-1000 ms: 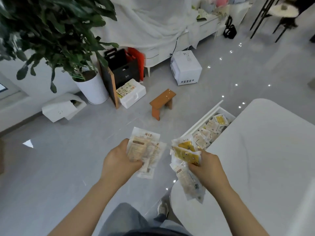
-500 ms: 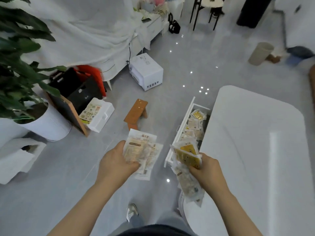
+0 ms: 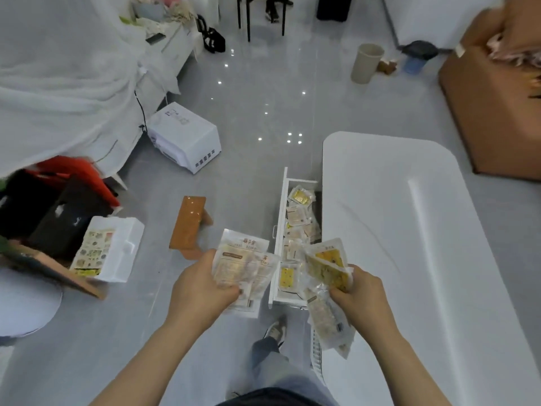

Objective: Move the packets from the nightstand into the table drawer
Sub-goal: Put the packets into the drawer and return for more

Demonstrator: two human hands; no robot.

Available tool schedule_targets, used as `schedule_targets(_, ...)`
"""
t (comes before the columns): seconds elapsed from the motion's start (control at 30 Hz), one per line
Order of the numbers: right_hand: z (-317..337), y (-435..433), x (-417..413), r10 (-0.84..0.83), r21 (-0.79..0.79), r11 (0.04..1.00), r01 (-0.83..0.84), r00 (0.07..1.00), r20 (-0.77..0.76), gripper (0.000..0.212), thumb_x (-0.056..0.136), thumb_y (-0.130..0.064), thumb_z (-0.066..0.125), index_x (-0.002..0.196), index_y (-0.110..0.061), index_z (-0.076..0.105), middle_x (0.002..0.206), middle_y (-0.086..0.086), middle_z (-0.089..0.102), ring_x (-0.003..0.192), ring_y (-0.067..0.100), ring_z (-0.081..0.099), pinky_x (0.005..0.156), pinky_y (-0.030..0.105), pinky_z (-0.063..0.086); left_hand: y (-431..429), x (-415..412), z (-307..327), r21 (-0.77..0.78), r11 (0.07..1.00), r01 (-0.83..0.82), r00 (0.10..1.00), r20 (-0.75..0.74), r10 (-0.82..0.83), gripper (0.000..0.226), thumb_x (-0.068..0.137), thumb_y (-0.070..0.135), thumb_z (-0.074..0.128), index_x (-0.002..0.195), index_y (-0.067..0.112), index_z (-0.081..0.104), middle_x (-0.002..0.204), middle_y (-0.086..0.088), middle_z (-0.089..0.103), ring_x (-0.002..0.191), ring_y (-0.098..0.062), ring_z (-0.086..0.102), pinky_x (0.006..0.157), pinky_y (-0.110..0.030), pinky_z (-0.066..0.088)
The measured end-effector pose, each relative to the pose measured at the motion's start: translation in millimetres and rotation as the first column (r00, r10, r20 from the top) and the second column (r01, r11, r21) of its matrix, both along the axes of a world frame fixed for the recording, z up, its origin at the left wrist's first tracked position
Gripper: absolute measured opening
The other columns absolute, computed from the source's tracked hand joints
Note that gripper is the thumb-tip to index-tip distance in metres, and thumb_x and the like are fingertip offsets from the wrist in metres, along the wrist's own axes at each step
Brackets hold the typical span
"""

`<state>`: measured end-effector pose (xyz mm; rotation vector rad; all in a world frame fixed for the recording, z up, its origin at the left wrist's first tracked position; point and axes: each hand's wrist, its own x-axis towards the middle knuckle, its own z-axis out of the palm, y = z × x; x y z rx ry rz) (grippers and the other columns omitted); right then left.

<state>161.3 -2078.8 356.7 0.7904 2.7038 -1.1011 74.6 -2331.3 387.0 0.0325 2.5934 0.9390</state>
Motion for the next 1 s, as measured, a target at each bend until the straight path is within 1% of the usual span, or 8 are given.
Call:
schedule_targets(0.07,-3,14,-16,-0.030,-0.006,1.000,0.030,1.000,-0.003,0.010,0.078,-0.013,0.060,0.078,-0.023,0.057,0.066,-0.011,0.061,0.060,-0.002,0.055,0.048,0.007,0.038,17,-25,-2,-0.022,0.999,0.049,0.999,-0.006,-0.050,0.050,0.064,0.026,0.075,0.110,0.036,0.055,0.098,0.014,0.066,0.087,-0.013,0.063,0.072,-0.034,0.054)
schedule_targets(0.2,-10,44,-38,-0.118,-0.033,0.992,0.118,0.993,0.011,0.010,0.078,-0.012,0.059,0.082,-0.021,0.059,0.066,-0.010,0.061,0.060,0.000,0.056,0.044,0.007,0.036,56,-70,-4,-0.072,0.986,0.148,0.988,-0.025,-0.150,0.048,0.066,0.025,0.074,0.111,0.032,0.056,0.099,0.011,0.067,0.087,-0.014,0.062,0.069,-0.030,0.052)
schedule_targets(0.3,-16,61,-45,-0.161,-0.045,0.986,0.162,0.986,0.029,0.013,0.079,-0.012,0.060,0.083,-0.024,0.058,0.067,-0.012,0.061,0.061,-0.001,0.056,0.045,0.007,0.036,84,-92,-11,-0.081,0.976,0.202,0.978,-0.028,-0.205,0.046,0.066,0.025,0.075,0.109,0.030,0.058,0.100,0.011,0.068,0.088,-0.014,0.063,0.070,-0.030,0.052)
schedule_targets(0.5,-32,84,-35,-0.272,-0.059,0.960,0.275,0.961,0.055,0.010,0.080,-0.024,0.066,0.078,-0.027,0.057,0.067,-0.012,0.060,0.061,-0.002,0.056,0.048,0.008,0.037,126,-115,-38,-0.119,0.924,0.363,0.931,0.018,-0.363,0.047,0.065,0.026,0.075,0.108,0.031,0.058,0.101,0.010,0.068,0.089,-0.016,0.065,0.071,-0.034,0.055)
schedule_targets(0.63,-40,83,-23,-0.387,-0.130,0.910,0.394,0.919,0.077,0.013,0.082,-0.036,0.068,0.079,-0.027,0.059,0.071,-0.012,0.064,0.065,0.001,0.060,0.047,0.009,0.038,146,-126,-56,-0.131,0.882,0.452,0.892,0.071,-0.446,0.050,0.063,0.029,0.074,0.110,0.032,0.059,0.102,0.012,0.067,0.089,-0.014,0.064,0.071,-0.032,0.054)
schedule_targets(0.83,-60,69,-28,-0.474,-0.099,0.866,0.490,0.868,0.148,0.027,0.088,-0.036,0.062,0.066,-0.032,0.047,0.062,-0.014,0.056,0.056,-0.001,0.055,0.044,0.008,0.038,158,-156,-87,-0.117,0.847,0.519,0.850,0.174,-0.497,0.054,0.063,0.027,0.076,0.113,0.030,0.057,0.104,0.012,0.066,0.094,-0.015,0.063,0.076,-0.032,0.053)
schedule_targets(0.93,-78,58,-38,-0.532,-0.103,0.826,0.555,0.826,0.186,0.022,0.088,-0.033,0.062,0.069,-0.031,0.049,0.063,-0.014,0.057,0.056,0.000,0.056,0.046,0.008,0.039,159,-176,-110,-0.116,0.823,0.555,0.825,0.197,-0.529,0.054,0.062,0.027,0.077,0.113,0.030,0.057,0.104,0.012,0.066,0.092,-0.014,0.063,0.074,-0.032,0.053)
schedule_targets(1.0,-93,48,-46,-0.612,-0.132,0.759,0.638,0.768,0.187,0.012,0.084,-0.026,0.064,0.075,-0.028,0.056,0.067,-0.012,0.062,0.060,0.001,0.059,0.048,0.010,0.041,161,-190,-127,-0.130,0.807,0.576,0.811,0.219,-0.543,0.052,0.064,0.028,0.077,0.112,0.031,0.058,0.104,0.013,0.066,0.089,-0.012,0.062,0.072,-0.030,0.053)
